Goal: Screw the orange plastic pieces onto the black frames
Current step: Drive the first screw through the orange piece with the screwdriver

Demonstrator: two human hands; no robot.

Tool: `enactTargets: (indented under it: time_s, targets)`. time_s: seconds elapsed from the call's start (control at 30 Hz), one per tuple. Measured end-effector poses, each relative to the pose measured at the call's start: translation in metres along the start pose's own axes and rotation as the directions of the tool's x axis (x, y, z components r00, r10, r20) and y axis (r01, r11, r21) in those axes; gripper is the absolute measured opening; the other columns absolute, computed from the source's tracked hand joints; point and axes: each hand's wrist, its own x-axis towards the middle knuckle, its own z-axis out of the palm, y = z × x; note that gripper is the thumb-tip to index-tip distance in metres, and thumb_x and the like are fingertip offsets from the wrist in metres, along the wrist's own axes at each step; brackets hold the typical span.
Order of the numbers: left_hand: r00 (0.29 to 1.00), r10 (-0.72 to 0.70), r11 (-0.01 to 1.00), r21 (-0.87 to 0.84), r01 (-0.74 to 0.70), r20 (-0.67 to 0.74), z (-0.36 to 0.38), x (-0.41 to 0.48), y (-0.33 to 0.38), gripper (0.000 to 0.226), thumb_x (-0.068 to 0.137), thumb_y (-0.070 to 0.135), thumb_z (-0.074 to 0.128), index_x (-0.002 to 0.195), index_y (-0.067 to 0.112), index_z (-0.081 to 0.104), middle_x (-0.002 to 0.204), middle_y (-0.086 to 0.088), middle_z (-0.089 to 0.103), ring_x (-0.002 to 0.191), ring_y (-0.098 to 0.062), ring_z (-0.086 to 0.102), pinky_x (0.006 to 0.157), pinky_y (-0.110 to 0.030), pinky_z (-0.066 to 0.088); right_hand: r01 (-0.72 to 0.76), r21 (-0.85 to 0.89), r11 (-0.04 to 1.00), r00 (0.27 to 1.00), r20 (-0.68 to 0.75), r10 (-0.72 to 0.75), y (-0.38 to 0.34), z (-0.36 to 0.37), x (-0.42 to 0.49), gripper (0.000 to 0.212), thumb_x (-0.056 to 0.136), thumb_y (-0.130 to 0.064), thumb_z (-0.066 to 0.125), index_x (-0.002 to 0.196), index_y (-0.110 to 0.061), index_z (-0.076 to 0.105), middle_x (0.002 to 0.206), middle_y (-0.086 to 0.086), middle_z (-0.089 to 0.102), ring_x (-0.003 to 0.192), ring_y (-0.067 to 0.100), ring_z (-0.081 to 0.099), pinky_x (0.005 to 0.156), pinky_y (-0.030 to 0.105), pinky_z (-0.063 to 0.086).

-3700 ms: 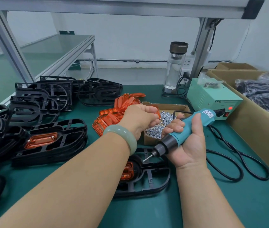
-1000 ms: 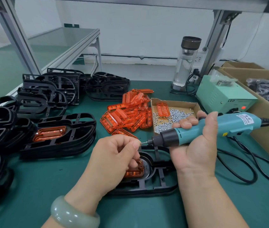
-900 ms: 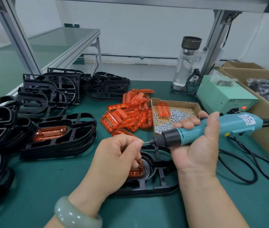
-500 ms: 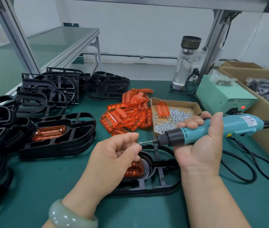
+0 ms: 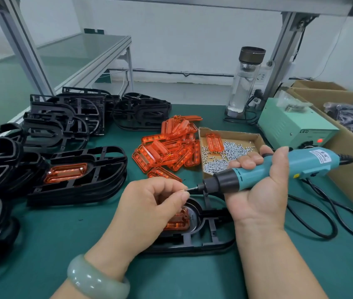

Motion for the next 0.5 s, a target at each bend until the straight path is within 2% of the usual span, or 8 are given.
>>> enactTargets:
  time_s: [0.1, 0.17, 0.23, 0.3, 0.37, 0.43, 0.5]
  targets:
    - [1.0, 0.012, 0.996, 0.083, -0.013, 0.012, -0.009, 0.002, -0.005, 0.022, 0.073, 0.016, 0.077, 0.084, 0.034, 0.071, 0.078, 0.016, 0.071, 0.066, -0.001, 0.064, 0.064, -0.009, 0.048, 0.001, 0.007, 1.0, 1.0, -0.028, -0.001, -0.004, -0.002, 0.004, 0.024, 0.093, -0.043, 0.055, 0.08, -0.023, 0.05, 0.061, -0.011, 0.044, 0.049, 0.005, 0.044, 0.056, 0.02, 0.043]
    - [1.0, 0.01, 0.975, 0.222, -0.009, -0.001, -0.017, 0.003, -0.009, 0.021, 0.075, 0.017, 0.075, 0.076, 0.038, 0.07, 0.075, 0.023, 0.069, 0.067, 0.004, 0.062, 0.064, -0.005, 0.044, 0.012, -0.014, 1.0, 0.999, -0.041, -0.013, -0.009, -0.003, 0.007, 0.025, 0.094, -0.043, 0.055, 0.079, -0.023, 0.05, 0.06, -0.012, 0.044, 0.049, 0.005, 0.044, 0.056, 0.02, 0.043]
    - [1.0, 0.013, 0.92, 0.393, -0.018, 0.016, -0.022, 0.002, -0.012, 0.022, 0.076, 0.022, 0.074, 0.067, 0.042, 0.066, 0.074, 0.022, 0.067, 0.073, 0.007, 0.059, 0.065, -0.005, 0.04, 0.021, -0.042, 0.999, 0.998, -0.059, -0.024, -0.012, -0.004, 0.01, 0.024, 0.093, -0.042, 0.056, 0.08, -0.023, 0.05, 0.06, -0.012, 0.045, 0.048, 0.005, 0.045, 0.055, 0.019, 0.044]
    - [0.997, 0.027, 0.866, 0.496, -0.062, 0.079, -0.022, 0.0, -0.014, 0.019, 0.076, 0.025, 0.075, 0.067, 0.041, 0.068, 0.075, 0.016, 0.064, 0.077, 0.002, 0.058, 0.07, -0.01, 0.041, 0.029, -0.066, 0.997, 0.996, -0.078, -0.034, -0.014, -0.004, 0.011, 0.022, 0.091, -0.04, 0.058, 0.081, -0.022, 0.05, 0.06, -0.011, 0.045, 0.048, 0.005, 0.045, 0.055, 0.019, 0.044]
    - [0.987, 0.035, 0.831, 0.544, -0.117, 0.16, -0.019, -0.002, -0.013, 0.01, 0.076, 0.028, 0.075, 0.077, 0.037, 0.073, 0.078, 0.014, 0.062, 0.078, -0.003, 0.057, 0.075, -0.022, 0.045, 0.044, -0.098, 0.994, 0.995, -0.084, -0.052, -0.015, -0.005, 0.012, 0.021, 0.091, -0.038, 0.058, 0.082, -0.021, 0.05, 0.059, -0.011, 0.045, 0.047, 0.005, 0.044, 0.054, 0.019, 0.044]
    - [0.973, 0.045, 0.775, 0.607, -0.176, 0.226, -0.015, -0.004, -0.012, 0.011, 0.078, 0.032, 0.072, 0.088, 0.037, 0.073, 0.084, 0.011, 0.061, 0.085, -0.007, 0.056, 0.079, -0.03, 0.045, 0.047, -0.135, 0.99, 0.996, -0.074, -0.057, -0.015, -0.006, 0.012, 0.02, 0.088, -0.037, 0.06, 0.082, -0.021, 0.051, 0.059, -0.01, 0.046, 0.047, 0.005, 0.044, 0.054, 0.019, 0.043]
    - [0.967, 0.034, 0.713, 0.672, -0.201, 0.253, -0.012, -0.003, -0.011, 0.015, 0.083, 0.036, 0.065, 0.096, 0.039, 0.072, 0.09, 0.01, 0.059, 0.091, -0.01, 0.054, 0.083, -0.031, 0.043, 0.042, -0.164, 0.986, 0.997, -0.055, -0.052, -0.016, -0.005, 0.012, 0.021, 0.077, -0.037, 0.066, 0.082, -0.021, 0.053, 0.059, -0.01, 0.047, 0.047, 0.006, 0.044, 0.054, 0.019, 0.043]
